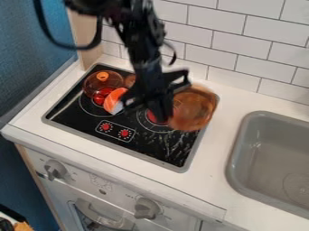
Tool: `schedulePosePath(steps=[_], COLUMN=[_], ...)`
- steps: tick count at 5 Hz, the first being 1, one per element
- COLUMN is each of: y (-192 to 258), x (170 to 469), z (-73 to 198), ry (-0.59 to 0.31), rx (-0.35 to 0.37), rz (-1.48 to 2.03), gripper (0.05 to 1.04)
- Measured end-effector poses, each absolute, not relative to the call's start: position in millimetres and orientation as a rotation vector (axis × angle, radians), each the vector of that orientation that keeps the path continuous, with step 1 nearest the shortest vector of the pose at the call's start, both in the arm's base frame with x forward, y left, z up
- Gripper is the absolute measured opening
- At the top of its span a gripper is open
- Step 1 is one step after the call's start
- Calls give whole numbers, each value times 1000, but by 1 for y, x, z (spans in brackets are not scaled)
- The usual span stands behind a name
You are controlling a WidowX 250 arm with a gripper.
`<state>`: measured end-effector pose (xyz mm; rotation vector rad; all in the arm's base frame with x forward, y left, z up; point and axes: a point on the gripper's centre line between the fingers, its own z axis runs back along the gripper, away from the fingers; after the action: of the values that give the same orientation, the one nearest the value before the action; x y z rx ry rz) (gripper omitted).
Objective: Moves the orange pan to the top right o the stove
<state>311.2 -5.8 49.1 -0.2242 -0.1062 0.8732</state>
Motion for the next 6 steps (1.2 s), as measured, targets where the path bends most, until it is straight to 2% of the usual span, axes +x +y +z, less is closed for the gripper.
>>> schedulePosePath(steps=[3, 5, 6], y=[-5, -1, -1], x=[387, 409, 416], z=[25, -4, -11], ry=[-110, -84, -78], rx=[-130, -60, -58], rz=[948, 955, 948], gripper=[73, 73, 73])
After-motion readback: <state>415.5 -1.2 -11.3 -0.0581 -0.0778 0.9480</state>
